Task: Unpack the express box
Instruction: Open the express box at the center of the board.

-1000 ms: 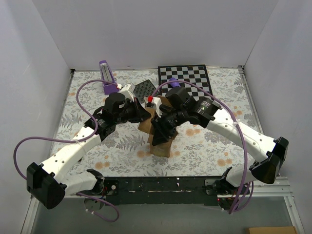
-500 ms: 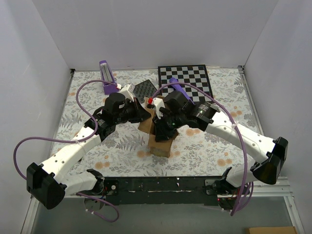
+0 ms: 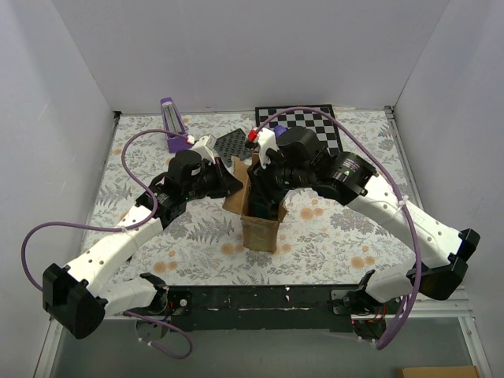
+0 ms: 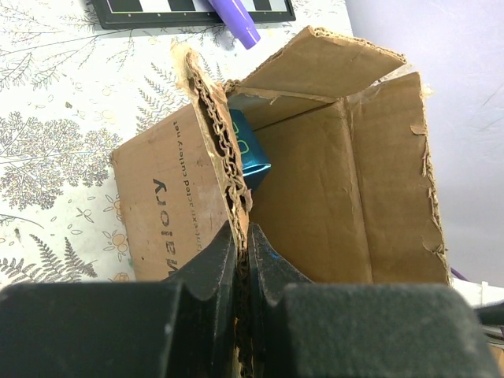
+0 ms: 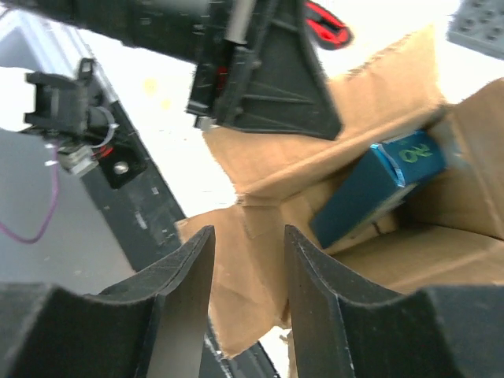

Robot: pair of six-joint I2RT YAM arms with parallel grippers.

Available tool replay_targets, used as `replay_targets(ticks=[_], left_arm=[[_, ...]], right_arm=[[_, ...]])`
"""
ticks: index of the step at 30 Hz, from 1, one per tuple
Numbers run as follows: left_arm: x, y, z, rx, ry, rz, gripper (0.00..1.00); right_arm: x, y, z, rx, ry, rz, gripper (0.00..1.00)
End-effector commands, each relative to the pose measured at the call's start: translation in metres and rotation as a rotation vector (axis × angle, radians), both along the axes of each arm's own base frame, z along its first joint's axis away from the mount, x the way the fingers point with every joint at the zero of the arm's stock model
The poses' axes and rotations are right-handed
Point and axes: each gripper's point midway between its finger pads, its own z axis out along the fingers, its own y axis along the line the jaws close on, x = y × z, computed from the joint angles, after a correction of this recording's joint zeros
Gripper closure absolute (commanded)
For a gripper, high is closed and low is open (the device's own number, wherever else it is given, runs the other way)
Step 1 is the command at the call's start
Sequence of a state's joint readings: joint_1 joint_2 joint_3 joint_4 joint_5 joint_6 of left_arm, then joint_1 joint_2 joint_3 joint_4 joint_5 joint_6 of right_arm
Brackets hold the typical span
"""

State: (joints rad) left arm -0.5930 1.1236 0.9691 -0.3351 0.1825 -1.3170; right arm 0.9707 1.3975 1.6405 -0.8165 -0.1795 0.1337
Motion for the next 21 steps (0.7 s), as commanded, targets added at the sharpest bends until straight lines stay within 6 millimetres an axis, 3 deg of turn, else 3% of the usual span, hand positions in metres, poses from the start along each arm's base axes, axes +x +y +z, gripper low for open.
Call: replay_targets(ticks=[1, 5, 7, 11, 13, 19, 21], left_arm=[[-0.012, 0.016, -0.042, 0.116, 0.089, 0.01, 1.0], [-0.013, 0.015, -0.043, 0.113, 0.091, 0.009, 1.0], [-0.012, 0.015, -0.042, 0.111, 0.089, 0.009, 1.0], [-0.012, 0.015, -0.04, 0.111, 0.087, 0.011, 1.0], [-0.011, 0.013, -0.042, 0.111, 0.092, 0.006, 1.0], [-0.01, 0.014, -0.042, 0.115, 0.091, 0.01, 1.0], [-0.01, 0.014, -0.042, 0.115, 0.092, 0.012, 1.0]], right_arm=[[0.038, -0.015, 0.016, -0.027, -0.158, -0.172, 0.55], [0.064, -0.019, 0.01, -0.122, -0.233, -0.234, 0.76], [0.062, -0.017, -0.002, -0.18, -0.223, -0.189, 0.77], [0.043, -0.015, -0.01, -0.188, -0.191, -0.078, 0.66], [0.031, -0.019, -0.017, -0.192, -0.172, -0.044, 0.65], [0.001, -0.023, -0.037, -0.166, -0.099, 0.034, 0.73], [-0.006, -0.019, -0.035, -0.129, -0.095, 0.066, 0.77]])
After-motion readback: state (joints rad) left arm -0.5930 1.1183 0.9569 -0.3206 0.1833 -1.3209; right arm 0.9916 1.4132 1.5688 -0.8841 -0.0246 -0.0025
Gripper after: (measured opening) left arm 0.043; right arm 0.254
